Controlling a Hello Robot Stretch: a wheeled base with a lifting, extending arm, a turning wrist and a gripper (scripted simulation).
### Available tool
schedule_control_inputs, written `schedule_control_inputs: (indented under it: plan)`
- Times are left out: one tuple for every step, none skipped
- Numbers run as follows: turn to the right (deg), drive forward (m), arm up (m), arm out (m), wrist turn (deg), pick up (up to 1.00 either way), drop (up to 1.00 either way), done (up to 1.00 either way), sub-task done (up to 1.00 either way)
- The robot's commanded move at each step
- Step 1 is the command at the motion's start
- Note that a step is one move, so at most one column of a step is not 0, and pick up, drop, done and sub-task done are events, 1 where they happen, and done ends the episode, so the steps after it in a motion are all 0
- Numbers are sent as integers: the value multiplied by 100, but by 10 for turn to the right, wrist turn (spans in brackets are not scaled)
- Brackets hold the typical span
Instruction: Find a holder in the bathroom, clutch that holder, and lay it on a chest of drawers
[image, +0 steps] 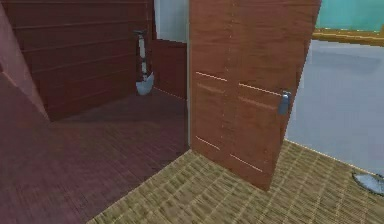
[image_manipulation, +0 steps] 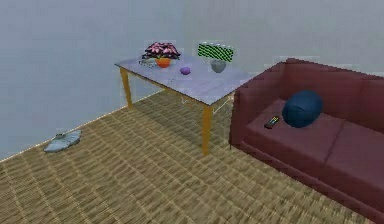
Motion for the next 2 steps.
schedule_control_inputs:
  plan:
    - [-450, 0, 0, 0, 0, 0, 0, 0, 0]
    - [-30, 0, 0, 0, 0, 0, 0, 0, 0]
